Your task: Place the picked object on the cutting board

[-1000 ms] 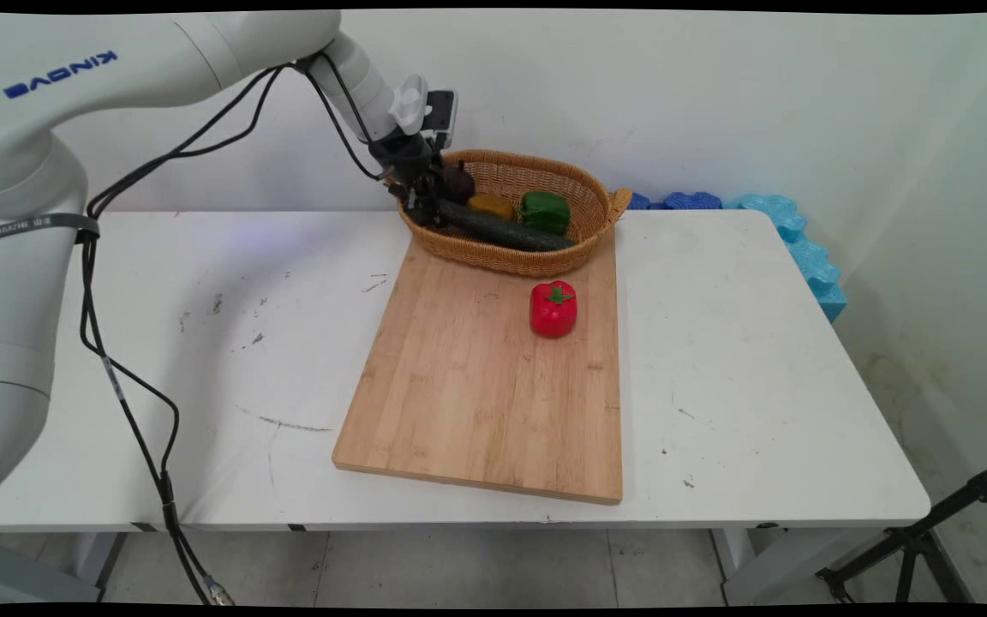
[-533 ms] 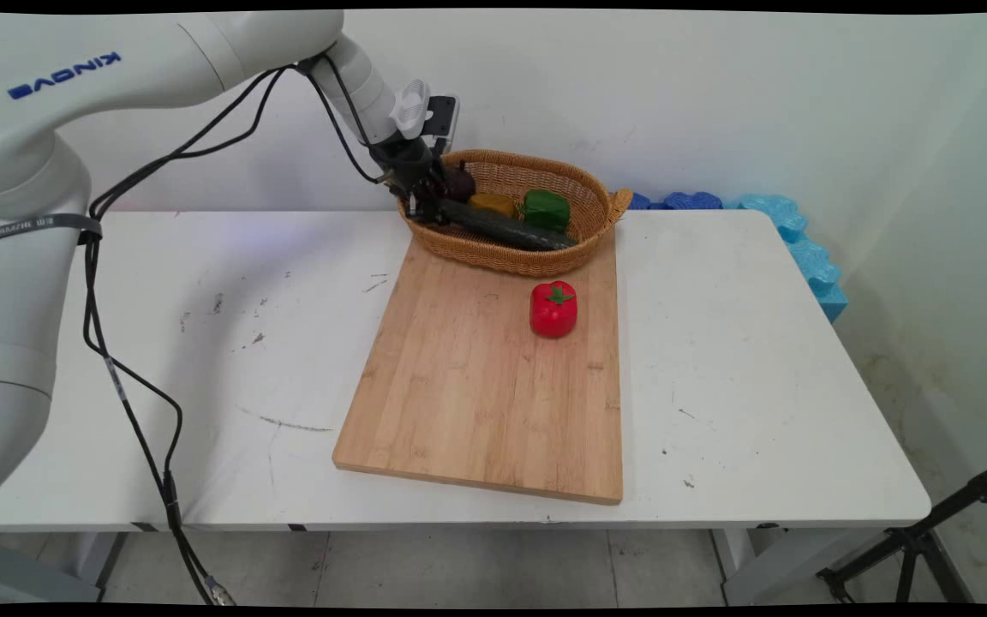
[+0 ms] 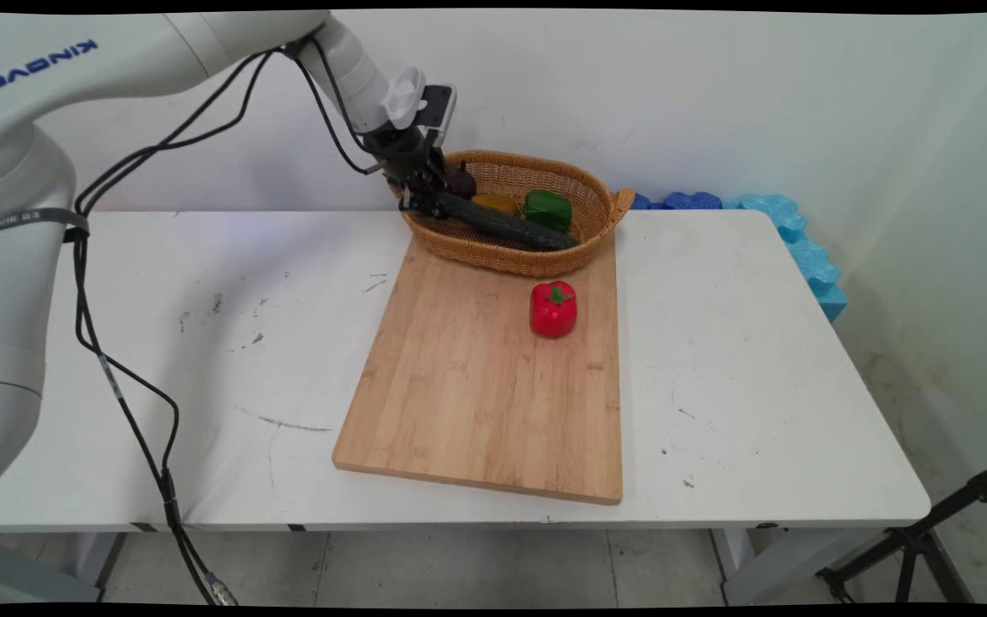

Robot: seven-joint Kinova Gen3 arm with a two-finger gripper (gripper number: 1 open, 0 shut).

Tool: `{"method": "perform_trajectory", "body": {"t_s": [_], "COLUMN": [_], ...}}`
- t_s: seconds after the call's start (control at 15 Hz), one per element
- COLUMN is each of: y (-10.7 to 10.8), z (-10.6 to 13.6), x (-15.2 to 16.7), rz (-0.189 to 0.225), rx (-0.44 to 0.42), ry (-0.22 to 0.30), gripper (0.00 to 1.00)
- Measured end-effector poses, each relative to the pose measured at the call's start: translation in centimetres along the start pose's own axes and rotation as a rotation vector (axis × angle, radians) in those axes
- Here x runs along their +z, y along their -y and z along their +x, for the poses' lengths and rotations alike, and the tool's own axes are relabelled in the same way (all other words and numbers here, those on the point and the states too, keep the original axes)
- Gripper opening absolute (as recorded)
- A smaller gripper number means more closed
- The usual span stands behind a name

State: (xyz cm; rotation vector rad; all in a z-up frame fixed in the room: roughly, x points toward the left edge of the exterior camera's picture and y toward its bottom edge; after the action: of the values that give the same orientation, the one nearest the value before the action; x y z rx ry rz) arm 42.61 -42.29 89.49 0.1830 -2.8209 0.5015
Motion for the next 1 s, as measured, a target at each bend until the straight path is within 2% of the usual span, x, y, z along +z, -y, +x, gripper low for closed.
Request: {"method": "perform_trajectory", "body": {"t_s": [0.47, 0.8, 1.0], "y": [-1.4, -2.9, -4.6], "z": [0.1, -0.5, -1.0], "x": [-6.2, -11.6, -15.2], "rz": [0.020, 0.049, 0.054], "rx": [0.010, -0.037, -0.090], "ry": [-0.023, -0.035, -0.046], "gripper": [0.00, 0.00, 0.00]}}
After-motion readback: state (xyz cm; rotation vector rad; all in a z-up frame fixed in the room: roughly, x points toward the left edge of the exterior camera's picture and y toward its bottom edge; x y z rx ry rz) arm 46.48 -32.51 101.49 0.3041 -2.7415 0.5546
